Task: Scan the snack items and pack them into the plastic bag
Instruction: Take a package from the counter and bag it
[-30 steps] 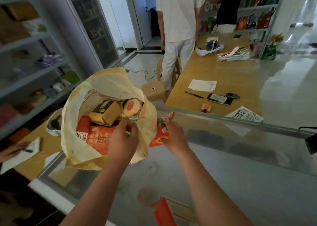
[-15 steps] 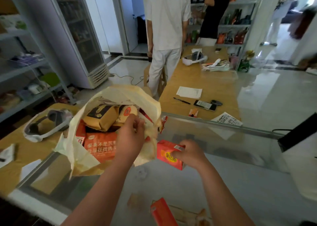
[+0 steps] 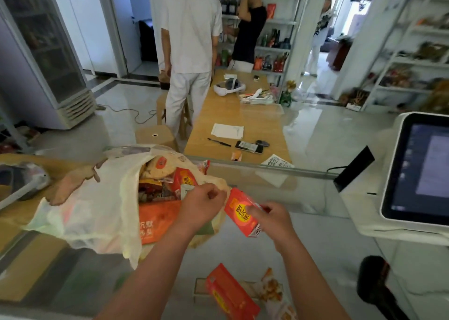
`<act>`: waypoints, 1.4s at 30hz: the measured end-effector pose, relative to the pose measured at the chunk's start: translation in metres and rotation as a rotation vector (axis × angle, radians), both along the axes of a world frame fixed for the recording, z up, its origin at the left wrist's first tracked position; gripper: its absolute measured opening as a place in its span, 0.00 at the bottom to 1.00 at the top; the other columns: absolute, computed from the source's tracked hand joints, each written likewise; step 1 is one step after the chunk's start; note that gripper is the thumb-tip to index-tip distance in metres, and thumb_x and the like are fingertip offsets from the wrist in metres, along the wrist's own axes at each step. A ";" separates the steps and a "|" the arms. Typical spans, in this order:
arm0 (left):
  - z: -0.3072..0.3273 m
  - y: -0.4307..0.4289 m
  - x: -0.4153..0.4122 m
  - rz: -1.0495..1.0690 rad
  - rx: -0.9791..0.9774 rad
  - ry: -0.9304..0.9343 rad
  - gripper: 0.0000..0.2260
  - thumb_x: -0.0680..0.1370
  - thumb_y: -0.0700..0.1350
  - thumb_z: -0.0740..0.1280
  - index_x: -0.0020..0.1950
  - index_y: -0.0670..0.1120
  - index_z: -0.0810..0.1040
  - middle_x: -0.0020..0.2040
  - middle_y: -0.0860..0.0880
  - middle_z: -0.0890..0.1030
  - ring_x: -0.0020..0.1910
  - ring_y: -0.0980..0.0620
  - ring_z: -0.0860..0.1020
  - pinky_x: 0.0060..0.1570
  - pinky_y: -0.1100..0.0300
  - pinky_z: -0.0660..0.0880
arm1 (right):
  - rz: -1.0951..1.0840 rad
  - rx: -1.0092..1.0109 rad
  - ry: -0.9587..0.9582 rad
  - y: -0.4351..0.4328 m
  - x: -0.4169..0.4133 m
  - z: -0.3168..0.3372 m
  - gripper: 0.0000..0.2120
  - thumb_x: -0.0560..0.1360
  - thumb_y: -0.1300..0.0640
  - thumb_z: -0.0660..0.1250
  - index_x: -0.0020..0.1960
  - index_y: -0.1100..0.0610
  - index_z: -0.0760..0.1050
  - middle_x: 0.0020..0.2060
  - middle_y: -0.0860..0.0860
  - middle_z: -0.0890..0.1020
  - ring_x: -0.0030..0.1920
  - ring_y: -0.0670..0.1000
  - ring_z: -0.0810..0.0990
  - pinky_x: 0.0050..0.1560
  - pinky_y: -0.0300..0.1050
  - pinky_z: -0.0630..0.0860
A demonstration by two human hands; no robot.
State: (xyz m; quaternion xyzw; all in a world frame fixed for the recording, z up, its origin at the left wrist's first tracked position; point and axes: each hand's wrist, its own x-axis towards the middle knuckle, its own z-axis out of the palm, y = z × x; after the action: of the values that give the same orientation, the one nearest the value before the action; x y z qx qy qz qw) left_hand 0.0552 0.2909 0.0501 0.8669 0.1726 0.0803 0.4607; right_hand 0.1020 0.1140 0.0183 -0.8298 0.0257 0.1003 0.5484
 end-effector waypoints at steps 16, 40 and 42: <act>-0.009 -0.100 0.002 -0.294 -1.126 0.247 0.14 0.76 0.45 0.70 0.59 0.42 0.78 0.50 0.42 0.83 0.44 0.50 0.83 0.41 0.60 0.81 | -0.079 -0.255 -0.693 -0.059 -0.066 0.035 0.18 0.65 0.59 0.78 0.53 0.55 0.79 0.45 0.42 0.72 0.48 0.34 0.74 0.46 0.23 0.68; -0.055 -0.218 0.020 -0.484 -0.443 0.230 0.13 0.76 0.48 0.71 0.60 0.56 0.77 0.54 0.53 0.80 0.49 0.57 0.80 0.45 0.67 0.77 | -0.019 0.269 -0.019 -0.212 -0.032 -0.009 0.21 0.73 0.56 0.71 0.63 0.44 0.72 0.52 0.45 0.78 0.49 0.44 0.81 0.49 0.33 0.77; -0.063 -0.226 0.021 -0.360 -0.494 0.157 0.13 0.74 0.48 0.72 0.58 0.56 0.78 0.53 0.51 0.81 0.48 0.56 0.81 0.43 0.66 0.77 | -0.003 0.040 -0.185 -0.220 -0.026 -0.008 0.19 0.75 0.55 0.69 0.65 0.49 0.73 0.52 0.43 0.76 0.47 0.43 0.80 0.43 0.24 0.71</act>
State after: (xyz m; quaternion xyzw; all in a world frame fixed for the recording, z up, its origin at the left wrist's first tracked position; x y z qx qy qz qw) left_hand 0.0766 0.0654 -0.0130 0.7489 0.0660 -0.1142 0.6495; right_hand 0.0755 -0.1059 0.0105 -0.8244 -0.0255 0.0229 0.5650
